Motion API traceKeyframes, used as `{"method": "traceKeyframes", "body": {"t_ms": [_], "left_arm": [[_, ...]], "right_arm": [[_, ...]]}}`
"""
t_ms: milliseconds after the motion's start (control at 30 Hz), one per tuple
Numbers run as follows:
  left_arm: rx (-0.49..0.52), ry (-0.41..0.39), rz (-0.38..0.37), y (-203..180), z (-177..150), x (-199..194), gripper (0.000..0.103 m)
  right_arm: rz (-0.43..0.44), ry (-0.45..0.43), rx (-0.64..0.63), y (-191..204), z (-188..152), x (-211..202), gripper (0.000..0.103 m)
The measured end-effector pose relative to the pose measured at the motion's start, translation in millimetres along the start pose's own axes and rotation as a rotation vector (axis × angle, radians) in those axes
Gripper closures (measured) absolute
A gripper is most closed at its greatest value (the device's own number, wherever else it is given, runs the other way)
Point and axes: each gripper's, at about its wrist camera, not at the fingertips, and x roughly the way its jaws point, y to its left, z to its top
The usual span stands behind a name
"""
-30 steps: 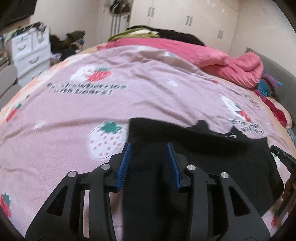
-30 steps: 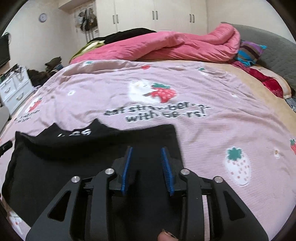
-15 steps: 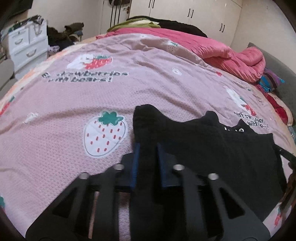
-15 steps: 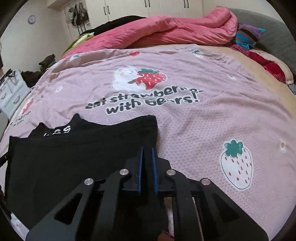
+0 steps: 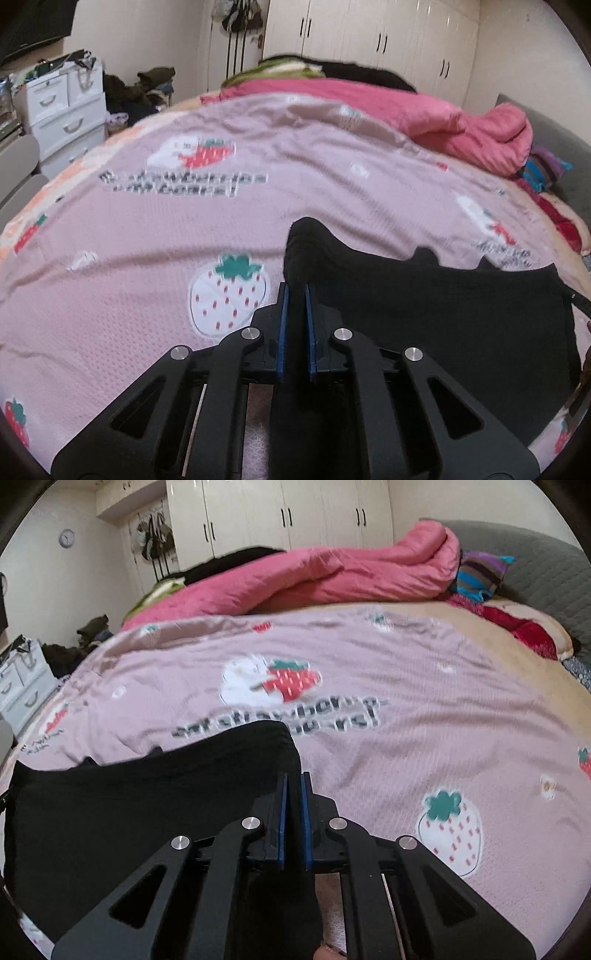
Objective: Fold small clothes
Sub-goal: 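Release the folded edge and open both grippers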
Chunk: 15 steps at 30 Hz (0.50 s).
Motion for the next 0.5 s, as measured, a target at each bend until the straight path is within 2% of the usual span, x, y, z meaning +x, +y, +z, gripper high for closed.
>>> {"method": "traceKeyframes", "body": {"t_ms": [333, 467, 500], "left_arm": [[0.025, 0.027, 0.032, -5, -9, -1, 0.094], [0.033, 0.033, 0.035, -7, -11, -4, 0.091], [0.034, 0.035, 0.035, -8, -11, -4, 0.087]], "right_arm": [[-0.049, 0.056, -0.005, 2, -12, 10, 0.096], [-0.056, 0.065, -0.008, 2, -15, 7, 0.086], [-0.059, 0.065, -0.009, 3, -16, 5, 0.078]]}}
